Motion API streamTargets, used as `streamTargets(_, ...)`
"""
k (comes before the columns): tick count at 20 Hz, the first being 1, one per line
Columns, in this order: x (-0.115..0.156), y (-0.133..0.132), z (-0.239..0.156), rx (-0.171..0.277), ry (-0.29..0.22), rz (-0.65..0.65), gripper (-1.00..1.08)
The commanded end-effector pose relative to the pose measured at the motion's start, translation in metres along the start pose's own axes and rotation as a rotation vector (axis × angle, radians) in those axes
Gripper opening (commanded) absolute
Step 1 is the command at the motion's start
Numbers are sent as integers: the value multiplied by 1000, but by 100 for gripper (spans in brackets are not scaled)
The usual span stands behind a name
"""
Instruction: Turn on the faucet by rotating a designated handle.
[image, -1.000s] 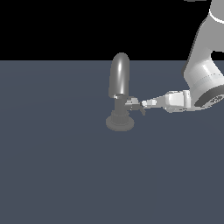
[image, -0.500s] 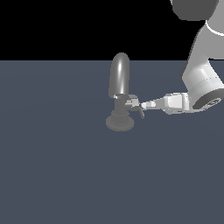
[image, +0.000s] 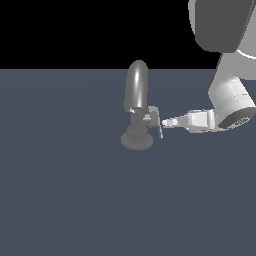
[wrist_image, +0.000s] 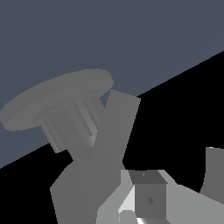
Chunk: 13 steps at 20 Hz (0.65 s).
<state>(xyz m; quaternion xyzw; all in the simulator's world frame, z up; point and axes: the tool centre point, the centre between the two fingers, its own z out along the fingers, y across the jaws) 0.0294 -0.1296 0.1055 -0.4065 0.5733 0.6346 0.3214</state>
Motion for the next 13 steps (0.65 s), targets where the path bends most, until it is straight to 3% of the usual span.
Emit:
streamTargets(1,34,-22,6,31,0,40,-100)
streamTargets(13,56,-40,6,34,-5,64,-100)
